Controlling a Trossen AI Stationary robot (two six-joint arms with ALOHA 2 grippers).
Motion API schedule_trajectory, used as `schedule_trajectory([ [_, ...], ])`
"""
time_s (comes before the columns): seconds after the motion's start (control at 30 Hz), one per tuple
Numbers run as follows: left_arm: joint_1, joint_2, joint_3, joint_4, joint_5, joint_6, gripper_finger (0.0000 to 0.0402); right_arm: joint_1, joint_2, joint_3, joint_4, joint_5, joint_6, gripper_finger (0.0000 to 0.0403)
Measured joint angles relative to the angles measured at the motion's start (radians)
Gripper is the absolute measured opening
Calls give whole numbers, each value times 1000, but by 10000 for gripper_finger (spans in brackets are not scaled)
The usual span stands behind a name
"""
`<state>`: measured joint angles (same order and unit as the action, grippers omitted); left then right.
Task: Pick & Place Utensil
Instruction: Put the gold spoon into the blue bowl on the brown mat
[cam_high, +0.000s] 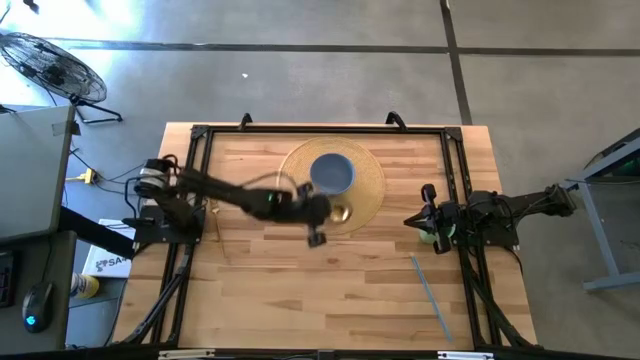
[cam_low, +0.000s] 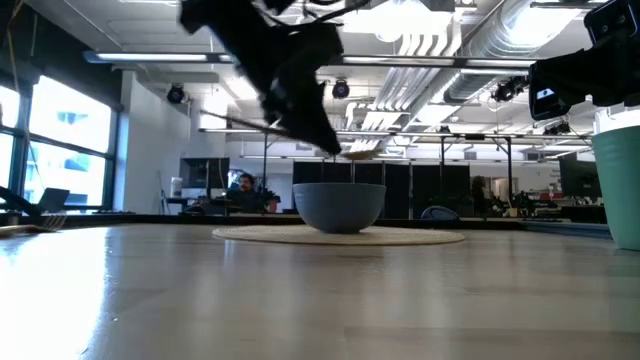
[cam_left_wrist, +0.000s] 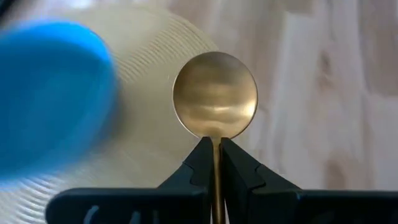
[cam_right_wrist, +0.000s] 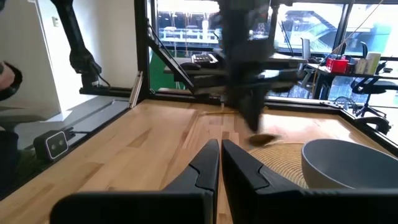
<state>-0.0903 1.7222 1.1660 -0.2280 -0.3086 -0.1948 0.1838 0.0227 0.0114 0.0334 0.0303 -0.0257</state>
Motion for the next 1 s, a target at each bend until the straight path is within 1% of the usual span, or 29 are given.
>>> schedule_trajectory([
  [0.1,93,1,105,-92,66,82,10,0,0,0,0,0,0,12],
  [0.2,199,0,195,-166,144,120,10,0,3,0,0,0,0,12],
  [0.33,339,31,233,-179,259,122,10,0,3,0,0,0,0,12],
  [0.43,398,75,235,-139,311,121,10,0,3,0,0,0,0,12],
  [0.57,428,143,234,-118,352,116,10,0,4,0,0,0,0,12],
  [0.73,423,211,234,-88,354,110,10,0,4,0,0,0,0,12],
  [0.83,427,237,234,-90,355,70,10,0,4,0,0,0,0,12],
  [1.0,447,274,312,-165,353,32,10,0,4,0,0,0,0,12],
])
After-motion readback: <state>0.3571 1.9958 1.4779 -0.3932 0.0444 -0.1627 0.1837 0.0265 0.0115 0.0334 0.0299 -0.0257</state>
